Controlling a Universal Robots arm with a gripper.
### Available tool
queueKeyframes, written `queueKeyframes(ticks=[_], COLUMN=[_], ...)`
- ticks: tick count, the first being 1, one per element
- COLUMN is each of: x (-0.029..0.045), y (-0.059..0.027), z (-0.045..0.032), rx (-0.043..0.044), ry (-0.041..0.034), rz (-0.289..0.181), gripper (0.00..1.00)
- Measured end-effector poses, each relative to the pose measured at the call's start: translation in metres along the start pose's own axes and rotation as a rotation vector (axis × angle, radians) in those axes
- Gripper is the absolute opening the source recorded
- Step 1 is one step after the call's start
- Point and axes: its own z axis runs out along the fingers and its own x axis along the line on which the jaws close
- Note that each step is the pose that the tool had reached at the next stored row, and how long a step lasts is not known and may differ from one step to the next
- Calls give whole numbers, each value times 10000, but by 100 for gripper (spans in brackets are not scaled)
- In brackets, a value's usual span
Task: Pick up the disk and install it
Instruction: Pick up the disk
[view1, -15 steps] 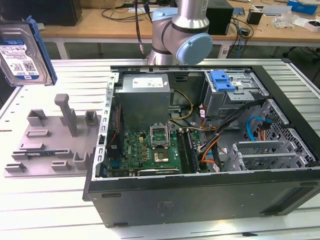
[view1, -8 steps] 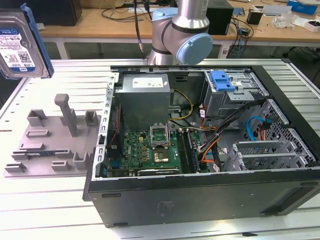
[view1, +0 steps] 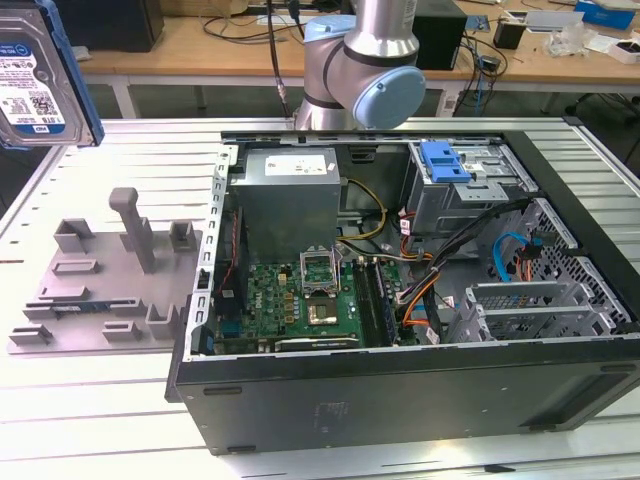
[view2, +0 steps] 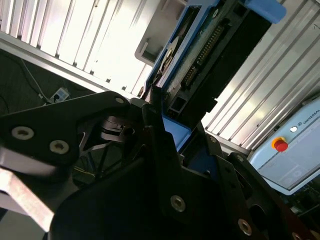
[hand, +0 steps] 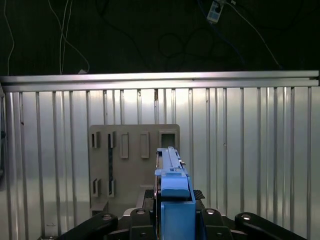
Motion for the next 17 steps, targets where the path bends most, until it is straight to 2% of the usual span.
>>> queueKeyframes(ticks=[12,14,15,17], x=[0,47,108,163], y=[0,-16,-52,-108], z=[-3,-2,0,1], rx=[-1,-2,-1,0], ry=[0,-3,-6,-7], rz=[-1,0,-2,1], gripper=[36,36,36,36])
